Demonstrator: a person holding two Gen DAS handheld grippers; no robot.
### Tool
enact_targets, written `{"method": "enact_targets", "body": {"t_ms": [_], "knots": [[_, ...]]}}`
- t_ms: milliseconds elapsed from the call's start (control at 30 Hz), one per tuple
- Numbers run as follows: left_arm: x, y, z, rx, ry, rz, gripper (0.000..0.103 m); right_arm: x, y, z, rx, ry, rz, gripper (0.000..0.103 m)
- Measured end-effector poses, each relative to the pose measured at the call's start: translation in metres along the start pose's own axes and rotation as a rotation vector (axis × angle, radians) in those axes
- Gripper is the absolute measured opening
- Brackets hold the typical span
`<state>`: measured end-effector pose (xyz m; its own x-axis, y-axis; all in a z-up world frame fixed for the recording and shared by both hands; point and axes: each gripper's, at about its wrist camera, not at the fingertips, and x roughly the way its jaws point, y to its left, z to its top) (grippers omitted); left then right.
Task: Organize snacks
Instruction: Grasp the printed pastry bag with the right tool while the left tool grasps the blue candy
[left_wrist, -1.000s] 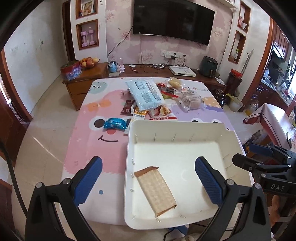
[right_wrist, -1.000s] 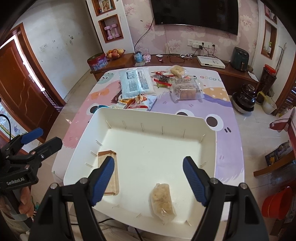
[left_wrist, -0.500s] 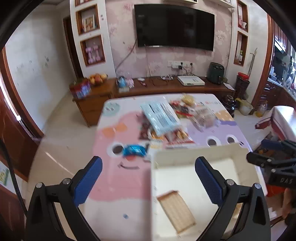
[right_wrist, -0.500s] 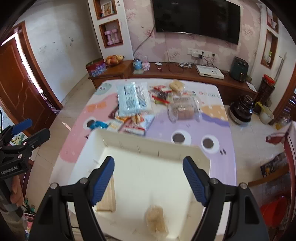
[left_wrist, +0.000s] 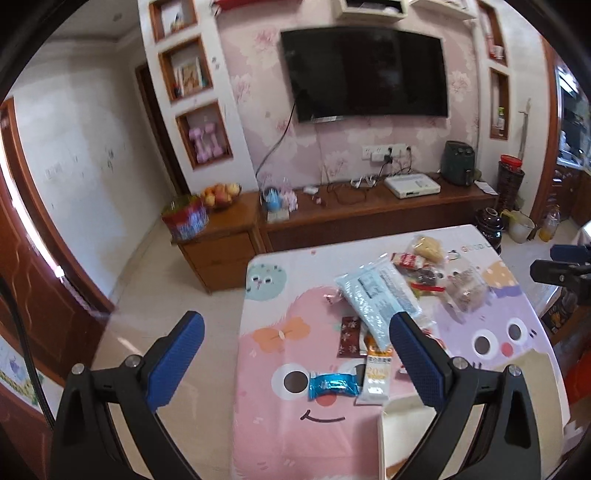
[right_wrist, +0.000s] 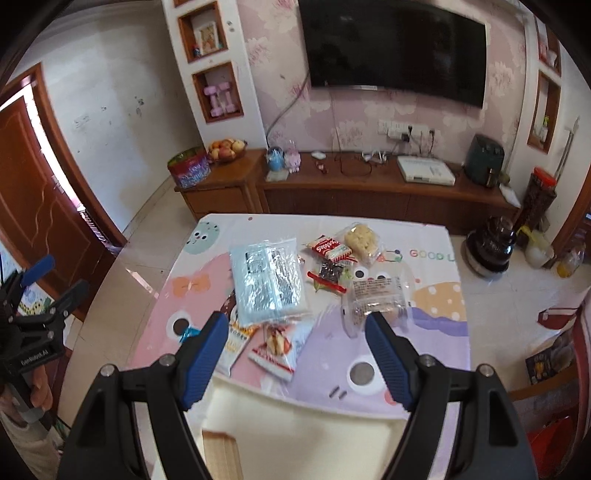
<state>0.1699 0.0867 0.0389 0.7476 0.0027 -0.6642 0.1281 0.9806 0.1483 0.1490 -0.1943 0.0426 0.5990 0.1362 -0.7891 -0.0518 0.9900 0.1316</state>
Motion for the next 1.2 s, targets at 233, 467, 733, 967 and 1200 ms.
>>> {"method": "enact_targets", "body": {"t_ms": [233,467,733,967,1200], "knots": [[0.109,0.013,-0.010,-0.019,0.173,-0.050,0.100,0.096,-0.004,0.012,0.066,0.178,0.043,0.077],[0.185,-0.008,-0.057,0.137,0.318,-0.202,0.100,0.185,0.003,-0.018,0.098,0.385,0.083,0.077],[0.209,-0.021,-0.094,0.363,0.402,-0.302,0.099,0.239,0.009,-0.052,0.104,0.530,0.099,0.076],[0.229,-0.033,-0.118,0.505,0.489,-0.302,0.090,0.259,0.018,-0.063,0.109,0.583,0.101,0.076],[0.249,-0.052,-0.124,0.540,0.522,-0.286,0.080,0.270,0.015,-0.066,0.139,0.604,0.103,0.073]]}}
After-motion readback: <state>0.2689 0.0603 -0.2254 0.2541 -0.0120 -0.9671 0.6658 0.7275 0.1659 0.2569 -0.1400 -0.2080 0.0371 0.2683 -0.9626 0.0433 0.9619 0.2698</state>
